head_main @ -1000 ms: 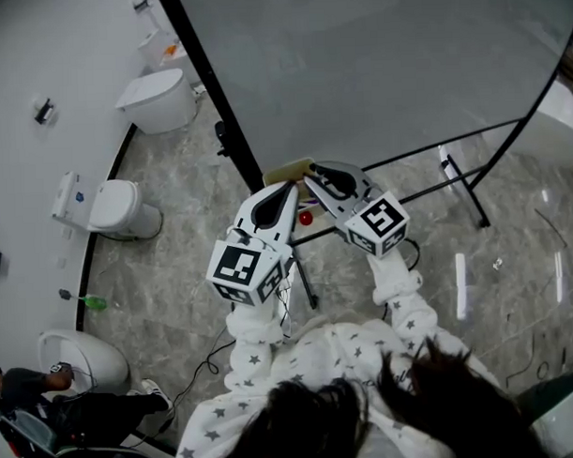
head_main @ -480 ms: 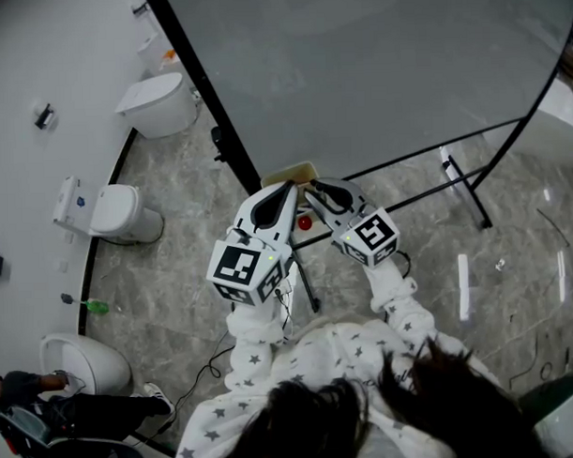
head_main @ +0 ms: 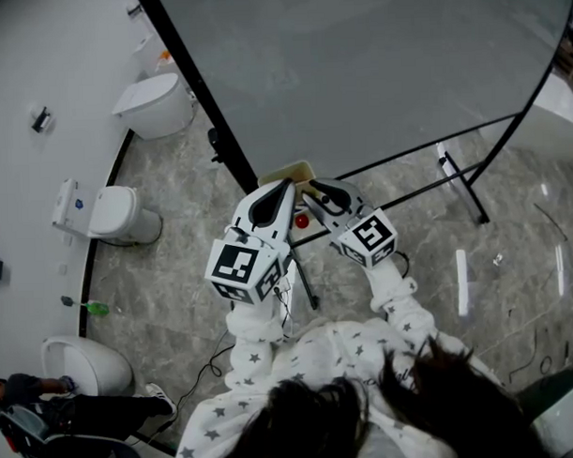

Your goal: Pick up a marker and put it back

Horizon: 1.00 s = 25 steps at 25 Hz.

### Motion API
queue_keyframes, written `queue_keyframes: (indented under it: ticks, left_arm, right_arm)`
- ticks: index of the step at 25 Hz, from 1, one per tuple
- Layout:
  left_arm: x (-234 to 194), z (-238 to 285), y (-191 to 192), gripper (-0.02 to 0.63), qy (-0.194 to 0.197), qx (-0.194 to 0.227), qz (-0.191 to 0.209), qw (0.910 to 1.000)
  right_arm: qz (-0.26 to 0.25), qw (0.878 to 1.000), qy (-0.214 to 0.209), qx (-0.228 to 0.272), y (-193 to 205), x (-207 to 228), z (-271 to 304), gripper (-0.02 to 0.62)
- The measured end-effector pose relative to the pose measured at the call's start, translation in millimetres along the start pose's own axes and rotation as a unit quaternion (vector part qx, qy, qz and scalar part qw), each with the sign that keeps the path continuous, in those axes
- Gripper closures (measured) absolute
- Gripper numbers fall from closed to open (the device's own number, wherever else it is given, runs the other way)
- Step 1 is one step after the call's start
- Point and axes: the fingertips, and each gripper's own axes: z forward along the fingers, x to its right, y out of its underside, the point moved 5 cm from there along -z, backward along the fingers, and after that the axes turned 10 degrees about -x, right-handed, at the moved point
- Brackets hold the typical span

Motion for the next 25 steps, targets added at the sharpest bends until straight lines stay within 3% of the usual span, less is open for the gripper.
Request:
queue_keyframes:
  ticks: [1,3,11,20,23,24,25]
  left_arm:
    - [0,0,-1,0.604,0.001,0.000,0.000,1.0000]
    - [2,-2,-4,0.604,0.004,-0.001,-0.001,1.0000]
    - [12,-8,-19,0.604,0.011,-0.004,0.000,0.9999]
    - [21,-25,-27,0.604,0.004,0.000,0.005,1.0000]
    - [28,-33,-29,0.604,0.006,0.000,0.002,1.0000]
    - [31,-36,-31,0.604,0.006,0.001,0.001,1.0000]
    - [34,-38,-33,0.604,0.007,0.002,0.000,1.0000]
  right_arm:
    - [0.002,1.000,-0.003,0.000,-2,-1,-1,0.513]
    - [0.008,1.000,-0.010,0.004,-9,-5,-5,0.446]
    - [-0.040,0.999,0.007,0.000,-69,-15,-36,0.446]
    - [-0.011,0.999,-0.029,0.007,-125,-34,-72,0.446]
    - [-0.016,0.999,-0.029,0.008,-135,-42,-83,0.534]
    - [-0.017,0.999,-0.031,0.007,-137,-45,-85,0.589]
    - [-0.015,0.999,-0.037,0.008,-138,-47,-87,0.589]
